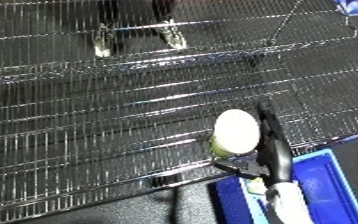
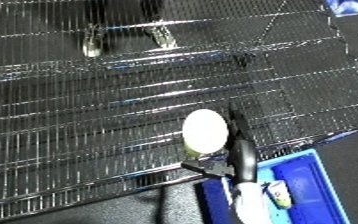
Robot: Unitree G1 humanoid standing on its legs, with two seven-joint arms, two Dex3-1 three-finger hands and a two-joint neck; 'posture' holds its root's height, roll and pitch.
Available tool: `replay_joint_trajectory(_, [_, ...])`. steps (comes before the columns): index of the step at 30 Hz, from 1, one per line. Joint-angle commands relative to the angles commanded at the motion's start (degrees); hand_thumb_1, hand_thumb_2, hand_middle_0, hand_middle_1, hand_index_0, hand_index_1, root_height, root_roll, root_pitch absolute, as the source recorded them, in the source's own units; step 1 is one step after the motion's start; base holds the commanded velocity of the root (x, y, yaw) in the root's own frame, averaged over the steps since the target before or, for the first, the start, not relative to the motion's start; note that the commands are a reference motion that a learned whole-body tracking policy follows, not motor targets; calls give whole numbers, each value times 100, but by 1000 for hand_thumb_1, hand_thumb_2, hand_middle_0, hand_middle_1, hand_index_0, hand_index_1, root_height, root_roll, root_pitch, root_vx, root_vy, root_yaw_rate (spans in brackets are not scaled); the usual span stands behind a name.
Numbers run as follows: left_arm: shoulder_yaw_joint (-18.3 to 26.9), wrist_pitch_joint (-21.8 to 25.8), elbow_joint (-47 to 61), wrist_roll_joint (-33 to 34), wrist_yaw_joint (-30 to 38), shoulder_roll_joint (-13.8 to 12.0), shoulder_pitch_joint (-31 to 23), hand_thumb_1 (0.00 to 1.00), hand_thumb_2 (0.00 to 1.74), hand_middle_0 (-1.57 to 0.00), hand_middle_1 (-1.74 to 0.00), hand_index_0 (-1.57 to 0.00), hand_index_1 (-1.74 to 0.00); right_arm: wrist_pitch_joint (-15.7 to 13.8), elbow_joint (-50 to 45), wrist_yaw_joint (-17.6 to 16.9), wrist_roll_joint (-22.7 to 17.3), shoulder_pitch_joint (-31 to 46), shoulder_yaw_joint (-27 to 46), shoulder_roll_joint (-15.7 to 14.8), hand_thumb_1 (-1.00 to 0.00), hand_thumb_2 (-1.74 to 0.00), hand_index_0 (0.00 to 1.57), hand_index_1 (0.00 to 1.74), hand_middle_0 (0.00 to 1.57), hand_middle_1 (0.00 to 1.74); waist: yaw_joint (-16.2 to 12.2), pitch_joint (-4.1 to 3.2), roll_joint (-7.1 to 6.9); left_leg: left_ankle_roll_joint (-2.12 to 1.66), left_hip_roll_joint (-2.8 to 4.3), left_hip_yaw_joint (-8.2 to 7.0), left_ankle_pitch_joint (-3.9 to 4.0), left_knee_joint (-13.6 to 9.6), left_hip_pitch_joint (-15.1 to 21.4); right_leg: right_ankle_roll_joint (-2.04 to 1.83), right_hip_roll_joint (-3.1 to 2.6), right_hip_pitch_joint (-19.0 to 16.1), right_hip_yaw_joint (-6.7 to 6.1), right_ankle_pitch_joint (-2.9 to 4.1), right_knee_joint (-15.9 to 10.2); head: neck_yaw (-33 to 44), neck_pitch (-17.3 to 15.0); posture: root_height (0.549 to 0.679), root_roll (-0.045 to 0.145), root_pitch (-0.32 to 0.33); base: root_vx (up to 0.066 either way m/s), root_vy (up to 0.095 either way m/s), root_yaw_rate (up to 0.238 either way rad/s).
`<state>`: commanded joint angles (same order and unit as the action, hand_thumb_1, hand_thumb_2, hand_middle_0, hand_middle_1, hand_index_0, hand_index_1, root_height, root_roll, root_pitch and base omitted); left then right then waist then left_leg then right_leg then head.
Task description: Pick up the object and place it into the box
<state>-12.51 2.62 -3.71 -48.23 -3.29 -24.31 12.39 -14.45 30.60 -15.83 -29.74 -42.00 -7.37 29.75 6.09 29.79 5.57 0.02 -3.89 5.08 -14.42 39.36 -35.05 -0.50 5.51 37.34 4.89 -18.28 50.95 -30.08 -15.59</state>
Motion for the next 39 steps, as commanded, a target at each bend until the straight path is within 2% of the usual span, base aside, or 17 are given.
replay_joint_trajectory(9, [-46,41,-17,-71,-2,4,72,1000,1740,-1570,-1740,-1570,-1740,-38,181,-19,-43,-213,-73,-6,-700,-1218,1099,1218,1099,1218,21,0,18,11,-22,8,26,-116,66,-1,-3,-43,3,20,-80,-72,74,628,48,161,-29,16,5])
replay_joint_trajectory(15, [-13,106,-41,-82,-66,14,60,1000,1740,-1570,-1740,-1570,-1740,-35,90,-88,-26,-155,-46,-11,-700,-1218,1099,1218,1099,1218,-1,0,-18,26,-17,26,67,-296,242,-13,-20,-199,4,61,-250,-66,115,632,46,156,-45,8,-19])
replay_joint_trajectory(21, [67,180,-38,-42,-82,45,-9,1000,1740,-1570,-1740,-1570,-1740,-42,-415,-199,161,134,65,0,-700,-1218,1099,1218,1099,1218,-99,0,-96,27,25,49,85,-435,477,-29,-48,-412,-19,94,-408,-16,150,636,45,140,-46,10,-70])
replay_joint_trajectory(30, [283,167,-39,24,-151,67,-167,1000,1740,-1570,-1740,-1570,-1740,-70,-1671,-373,454,904,358,-147,-700,-1218,1099,1218,1099,1218,-360,0,-241,38,128,6,1,-406,739,-29,-123,-666,-111,85,-483,-137,185,638,45,110,-49,14,-142])
replay_joint_trajectory(35, [379,183,-69,80,-152,100,-212,1000,1740,-1570,-1740,-1570,-1740,-142,-2191,-461,599,1271,531,-214,-700,-1218,1099,1218,1099,1218,-535,0,-276,29,188,-75,10,-508,897,-55,-164,-776,-193,117,-595,-243,398,640,46,103,-64,23,-167])
replay_joint_trajectory(39, [472,224,-100,108,-154,126,-242,1000,1740,-1570,-1740,-1570,-1740,-263,-2524,-518,560,1582,707,-278,-700,-1218,1099,1218,1099,1218,-682,0,-288,6,231,-148,18,-626,1063,-83,-192,-897,-260,143,-729,-366,545,643,49,97,-66,28,-179])
